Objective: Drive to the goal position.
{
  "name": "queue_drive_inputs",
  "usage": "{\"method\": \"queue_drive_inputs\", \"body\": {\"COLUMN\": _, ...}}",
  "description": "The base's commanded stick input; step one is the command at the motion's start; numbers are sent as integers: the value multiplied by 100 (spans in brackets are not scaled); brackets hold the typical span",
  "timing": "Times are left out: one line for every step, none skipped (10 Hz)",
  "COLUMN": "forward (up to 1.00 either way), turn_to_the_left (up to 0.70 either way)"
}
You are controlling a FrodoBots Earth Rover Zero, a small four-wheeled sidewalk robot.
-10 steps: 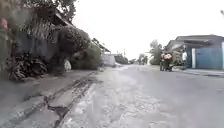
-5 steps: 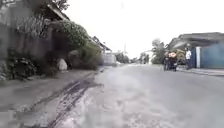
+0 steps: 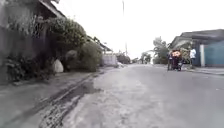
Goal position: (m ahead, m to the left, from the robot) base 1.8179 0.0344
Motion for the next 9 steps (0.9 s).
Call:
{"method": "queue_drive_inputs", "body": {"forward": 100, "turn_to_the_left": 0}}
{"method": "queue_drive_inputs", "body": {"forward": 100, "turn_to_the_left": 0}}
{"method": "queue_drive_inputs", "body": {"forward": 100, "turn_to_the_left": 0}}
{"method": "queue_drive_inputs", "body": {"forward": 100, "turn_to_the_left": 0}}
{"method": "queue_drive_inputs", "body": {"forward": 100, "turn_to_the_left": 0}}
{"method": "queue_drive_inputs", "body": {"forward": 100, "turn_to_the_left": 0}}
{"method": "queue_drive_inputs", "body": {"forward": 100, "turn_to_the_left": 0}}
{"method": "queue_drive_inputs", "body": {"forward": 100, "turn_to_the_left": 0}}
{"method": "queue_drive_inputs", "body": {"forward": 100, "turn_to_the_left": 0}}
